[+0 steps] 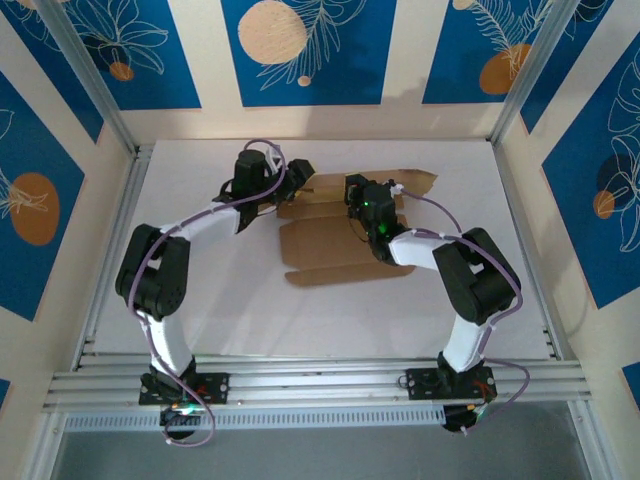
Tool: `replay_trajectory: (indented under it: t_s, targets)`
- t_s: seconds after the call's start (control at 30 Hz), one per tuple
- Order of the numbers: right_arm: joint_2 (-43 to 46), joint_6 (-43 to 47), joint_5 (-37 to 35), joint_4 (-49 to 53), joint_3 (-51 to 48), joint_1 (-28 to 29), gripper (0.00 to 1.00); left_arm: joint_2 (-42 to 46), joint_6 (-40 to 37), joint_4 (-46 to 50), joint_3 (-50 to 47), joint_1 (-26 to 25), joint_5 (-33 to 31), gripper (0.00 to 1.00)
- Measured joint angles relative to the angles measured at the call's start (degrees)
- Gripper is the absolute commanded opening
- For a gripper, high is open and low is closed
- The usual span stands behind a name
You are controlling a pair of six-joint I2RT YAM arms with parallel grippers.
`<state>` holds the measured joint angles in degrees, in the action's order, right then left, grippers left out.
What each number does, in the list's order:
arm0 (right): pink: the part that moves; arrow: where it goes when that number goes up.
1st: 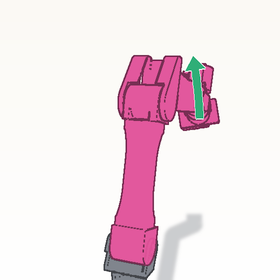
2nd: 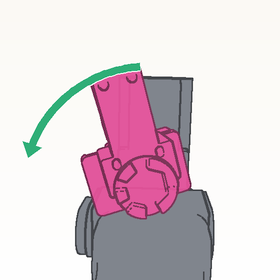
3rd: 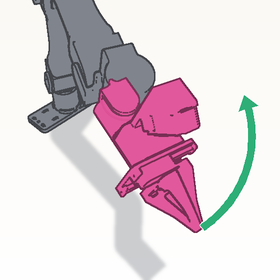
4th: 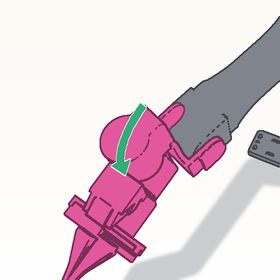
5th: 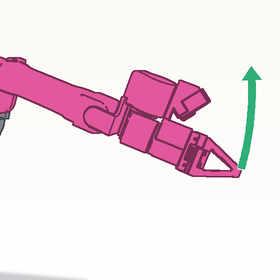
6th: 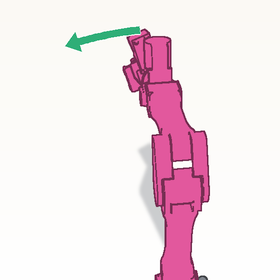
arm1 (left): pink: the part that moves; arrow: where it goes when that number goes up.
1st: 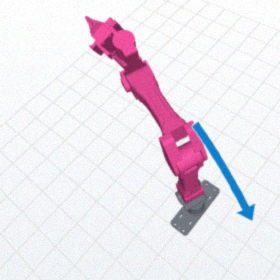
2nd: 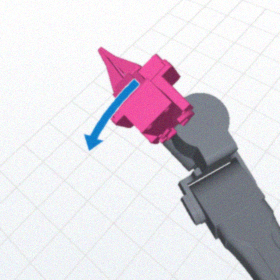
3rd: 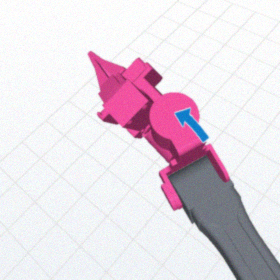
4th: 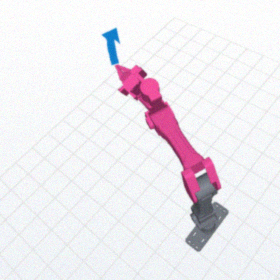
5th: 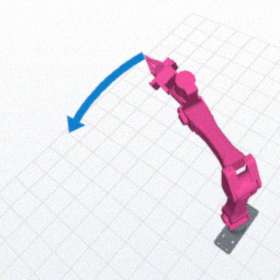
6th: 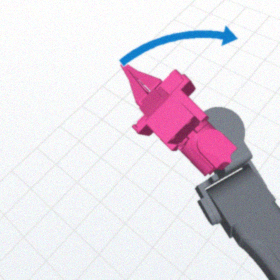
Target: Fold the paper box
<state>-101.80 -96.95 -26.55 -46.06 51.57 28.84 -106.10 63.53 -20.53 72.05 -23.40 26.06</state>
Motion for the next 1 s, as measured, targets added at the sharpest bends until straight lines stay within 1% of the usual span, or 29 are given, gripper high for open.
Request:
replay_trajectory:
  t_s: [0.13, 0.33, 0.47, 0.67, 0.83, 1.0]
  targets:
    - [0.3, 0.0, -0.5, 1.7, 0.0, 0.0, 0.04, 1.8, -3.9, 2.0, -2.0, 0.8, -0.7, 0.66]
    - [0.8, -0.5, -0.5, 6.9, 1.4, -0.9, 0.04, 10.6, -13.6, 9.6, -7.1, 2.8, -6.8, 0.69]
    - [0.8, -1.4, -0.5, 11.6, 4.7, -1.7, 0.04, 15.9, -18.8, 11.8, -7.3, 3.0, -9.2, 0.68]
    - [0.9, -4.2, -0.4, 21.7, 9.9, -2.4, 0.03, 20.8, -23.6, 12.3, -10.0, 2.1, -13.9, 0.63]
    - [0.9, -5.8, -0.2, 27.8, 13.0, -3.3, 0.02, 19.1, -25.4, 12.5, -13.9, -1.5, -18.2, 0.64]
    - [0.9, -6.5, 0.2, 29.5, 13.3, -3.7, 0.01, 13.3, -26.5, 12.1, -14.9, -4.3, -21.9, 0.66]
